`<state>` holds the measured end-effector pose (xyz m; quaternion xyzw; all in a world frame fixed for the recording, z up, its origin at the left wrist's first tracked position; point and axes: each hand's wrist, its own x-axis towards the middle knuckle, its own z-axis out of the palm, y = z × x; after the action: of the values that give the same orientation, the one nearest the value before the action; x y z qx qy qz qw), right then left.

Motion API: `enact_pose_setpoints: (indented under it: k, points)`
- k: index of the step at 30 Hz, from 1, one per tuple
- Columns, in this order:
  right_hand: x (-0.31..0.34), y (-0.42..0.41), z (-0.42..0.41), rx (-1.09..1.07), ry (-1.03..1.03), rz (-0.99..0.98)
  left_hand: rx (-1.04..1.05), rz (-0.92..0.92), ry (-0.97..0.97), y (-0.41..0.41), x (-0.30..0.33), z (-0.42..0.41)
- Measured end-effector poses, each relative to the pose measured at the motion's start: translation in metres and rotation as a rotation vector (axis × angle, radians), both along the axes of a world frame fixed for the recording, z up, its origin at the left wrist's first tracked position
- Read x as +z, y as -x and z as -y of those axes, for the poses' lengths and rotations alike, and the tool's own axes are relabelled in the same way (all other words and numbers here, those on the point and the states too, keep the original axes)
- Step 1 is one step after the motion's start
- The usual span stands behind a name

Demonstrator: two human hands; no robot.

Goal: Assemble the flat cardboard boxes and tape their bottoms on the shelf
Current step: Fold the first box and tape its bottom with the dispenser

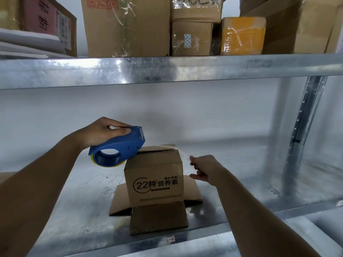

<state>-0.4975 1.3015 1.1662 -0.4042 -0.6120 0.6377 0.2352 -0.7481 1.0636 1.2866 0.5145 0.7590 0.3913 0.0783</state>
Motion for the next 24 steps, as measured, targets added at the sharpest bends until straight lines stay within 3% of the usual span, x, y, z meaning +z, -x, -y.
enact_pose_setpoints:
  k: [11,15,20,24]
  points:
    - [-0.008,-0.002,0.003,0.184,0.25,0.097,0.03,-0.009,0.027,0.001,-0.006,-0.002]
    - [0.005,0.0,-0.003,0.038,0.33,-0.193,0.055,-0.011,0.025,0.003,-0.005,0.0]
    - [0.046,0.005,-0.006,-0.151,0.11,-0.393,0.066,-0.013,0.05,0.003,-0.004,-0.004]
    - [0.071,0.002,0.001,-0.108,0.053,-0.493,0.063,-0.027,0.058,0.003,-0.005,-0.005]
